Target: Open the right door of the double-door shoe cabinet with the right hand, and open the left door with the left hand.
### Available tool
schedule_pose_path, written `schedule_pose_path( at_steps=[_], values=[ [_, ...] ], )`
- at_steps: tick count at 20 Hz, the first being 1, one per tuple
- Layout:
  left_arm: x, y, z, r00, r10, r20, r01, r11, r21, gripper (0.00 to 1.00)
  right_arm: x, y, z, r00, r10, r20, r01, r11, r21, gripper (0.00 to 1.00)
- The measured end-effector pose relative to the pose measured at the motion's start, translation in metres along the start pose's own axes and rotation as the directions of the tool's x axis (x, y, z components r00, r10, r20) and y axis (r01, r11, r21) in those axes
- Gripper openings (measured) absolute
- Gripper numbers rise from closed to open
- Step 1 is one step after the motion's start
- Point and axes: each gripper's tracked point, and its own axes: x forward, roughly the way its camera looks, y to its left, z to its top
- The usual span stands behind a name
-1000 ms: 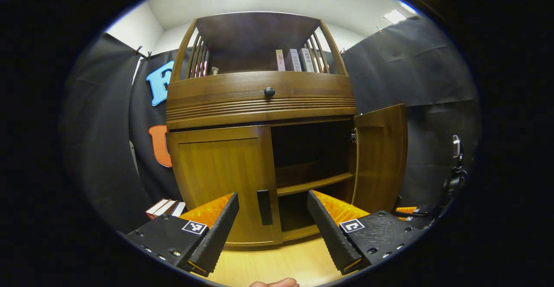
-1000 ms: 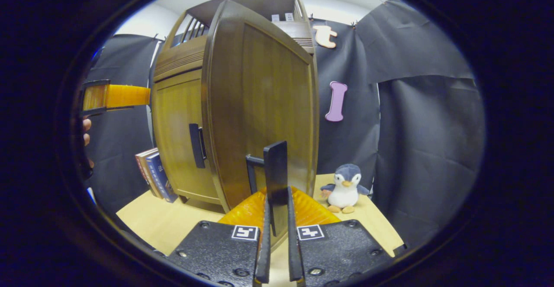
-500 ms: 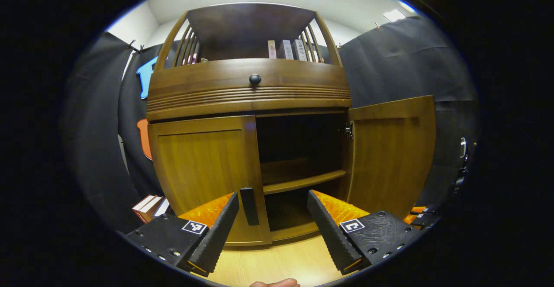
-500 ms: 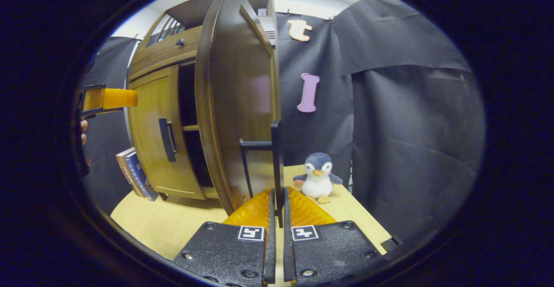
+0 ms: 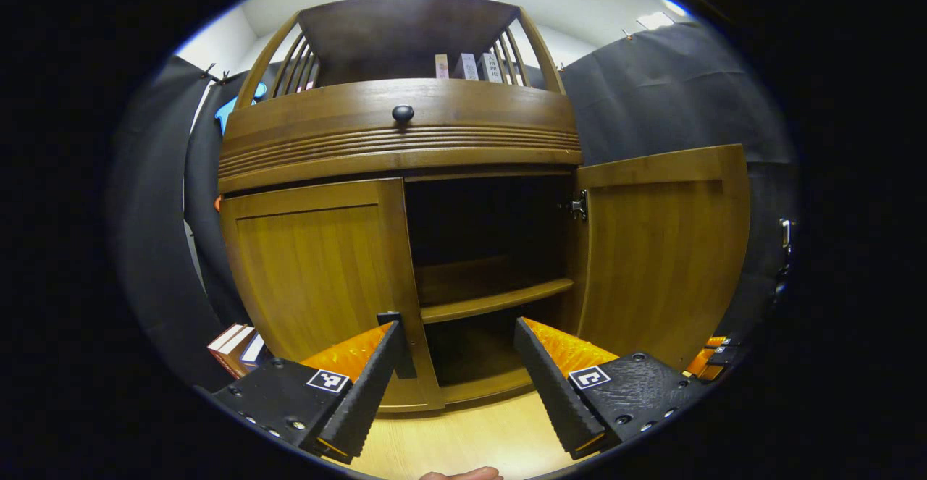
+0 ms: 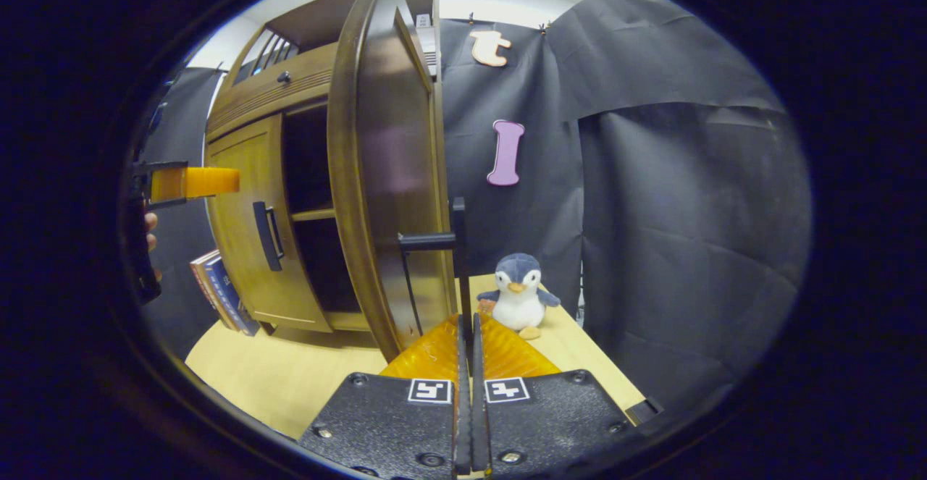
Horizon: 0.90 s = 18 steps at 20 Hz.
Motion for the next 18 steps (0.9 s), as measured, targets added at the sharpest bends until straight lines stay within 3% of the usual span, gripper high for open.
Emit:
schedule_pose_path(
  at_steps=[5,8,9,11,16,17,18],
  values=[
    [0.013,0.006,-0.01,1.0,0.015,-0.003,-0.015,1.0,-0.008,0.94,-0.006,-0.015,0.001,1.0,0.005,-0.022,-0.004,1.0,0.023,0.04],
    [0.019,0.01,-0.018,1.0,0.024,-0.018,-0.024,1.0,-0.013,0.94,-0.008,-0.031,0.002,0.999,-0.025,-0.02,0.025,1.0,0.012,0.05],
    [0.022,0.012,-0.022,0.999,0.03,-0.02,-0.03,0.999,-0.013,0.94,-0.01,-0.037,0.003,0.999,-0.043,-0.012,0.043,0.999,0.012,0.0],
    [0.029,0.019,-0.027,0.999,0.047,-0.028,-0.047,0.999,-0.017,0.94,-0.016,-0.044,0.005,0.998,-0.057,-0.002,0.057,0.998,0.033,0.04],
    [0.057,0.043,-0.054,0.993,0.089,-0.079,-0.093,0.995,-0.043,0.94,-0.026,-0.037,0.012,0.998,-0.059,0.037,0.057,0.997,0.052,0.04],
    [0.063,0.05,-0.062,0.991,0.102,-0.09,-0.107,0.993,-0.051,1.0,-0.029,-0.036,0.014,0.997,-0.062,0.051,0.06,0.997,0.05,0.04],
    [0.072,0.056,-0.069,0.989,0.112,-0.096,-0.117,0.992,-0.054,0.94,-0.032,-0.037,0.015,0.995,-0.073,0.063,0.07,0.996,0.046,0.04]
  ],
)
